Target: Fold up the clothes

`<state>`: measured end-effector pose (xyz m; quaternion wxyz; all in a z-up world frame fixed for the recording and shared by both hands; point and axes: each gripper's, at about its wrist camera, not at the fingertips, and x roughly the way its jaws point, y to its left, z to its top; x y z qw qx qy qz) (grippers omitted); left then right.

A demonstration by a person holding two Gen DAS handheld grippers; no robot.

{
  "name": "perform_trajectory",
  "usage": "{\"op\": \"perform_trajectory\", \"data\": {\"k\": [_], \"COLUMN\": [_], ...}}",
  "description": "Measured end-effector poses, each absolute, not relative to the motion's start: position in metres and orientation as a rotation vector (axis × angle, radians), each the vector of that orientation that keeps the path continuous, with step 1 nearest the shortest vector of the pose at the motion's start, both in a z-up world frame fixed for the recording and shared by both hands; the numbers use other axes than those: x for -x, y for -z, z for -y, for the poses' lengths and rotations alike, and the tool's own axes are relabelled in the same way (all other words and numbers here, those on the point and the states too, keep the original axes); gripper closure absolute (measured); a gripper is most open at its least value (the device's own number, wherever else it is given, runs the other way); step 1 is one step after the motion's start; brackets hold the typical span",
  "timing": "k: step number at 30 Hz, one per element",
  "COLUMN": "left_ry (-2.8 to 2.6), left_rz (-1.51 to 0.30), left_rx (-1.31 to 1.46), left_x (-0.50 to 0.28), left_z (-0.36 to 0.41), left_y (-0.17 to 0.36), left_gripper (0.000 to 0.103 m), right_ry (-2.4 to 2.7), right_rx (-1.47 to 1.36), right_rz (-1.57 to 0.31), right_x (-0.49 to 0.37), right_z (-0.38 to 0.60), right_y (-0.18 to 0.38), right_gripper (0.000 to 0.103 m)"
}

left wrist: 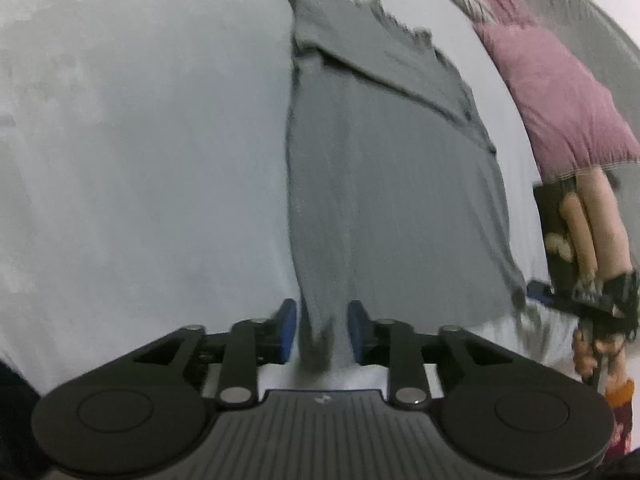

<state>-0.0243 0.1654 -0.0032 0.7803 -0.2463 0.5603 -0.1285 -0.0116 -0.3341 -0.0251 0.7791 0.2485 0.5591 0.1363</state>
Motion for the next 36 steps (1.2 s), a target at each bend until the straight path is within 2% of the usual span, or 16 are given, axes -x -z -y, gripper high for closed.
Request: {"op": "perform_trajectory", "data": {"k": [1,5,12,13,15,18,25,26,28,29,30,36], "left_ry": [0.264,0.187,0.182,0.179,0.175,0.119,0.139,0.141,0.145,0.145,0.146,0.141], "left_rz": [-1.185,-1.130,-1.070,-1.064,-1.060,-1.032,-1.027,-1.026,-1.025,-1.023,-1.019,-0.985], "left_rx": [0.528,0.518,0.570,0.572,0.542,0.506,0.542,0.555,0.581,0.593,0.600,0.577], "left_x": [0.020,-0.005,-0.025,-0.025,-0.025,-0.021,-0.025,-0.026,-0.029,-0.032,-0.034,-0.051], "left_z": [-0.168,-0.169,-0.170,-0.170,-0.167,-0.167,-0.173,-0.175,-0.177,-0.178,-0.177,-0.173], "left_y": [0.004,0.019,0.028,0.029,0.030,0.027,0.029,0.029,0.030,0.031,0.031,0.028], "left_gripper": [0.073,0.073,0.074,0.080,0.103,0.103,0.101,0.099,0.090,0.089,0.087,0.082], "right_ry": [-0.290,-0.287,-0.269,-0.269,-0.264,-0.253,-0.238,-0.236,-0.231,-0.231,-0.233,-0.231], "right_rx": [-0.536,-0.611,-0.670,-0.670,-0.660,-0.626,-0.572,-0.566,-0.582,-0.599,-0.624,-0.675], "right_rz": [-1.201,-1.143,-1.116,-1.111,-1.105,-1.107,-1.104,-1.103,-1.093,-1.084,-1.072,-1.031], "right_x": [0.010,-0.012,-0.040,-0.041,-0.042,-0.043,-0.044,-0.044,-0.047,-0.048,-0.050,-0.069], "right_z": [0.335,0.339,0.334,0.333,0.331,0.330,0.332,0.332,0.335,0.337,0.339,0.337], "right_y": [0.025,0.034,0.057,0.058,0.060,0.058,0.051,0.050,0.048,0.048,0.048,0.052], "right_gripper": [0.054,0.070,0.075,0.077,0.092,0.096,0.094,0.089,0.080,0.069,0.063,0.063]}}
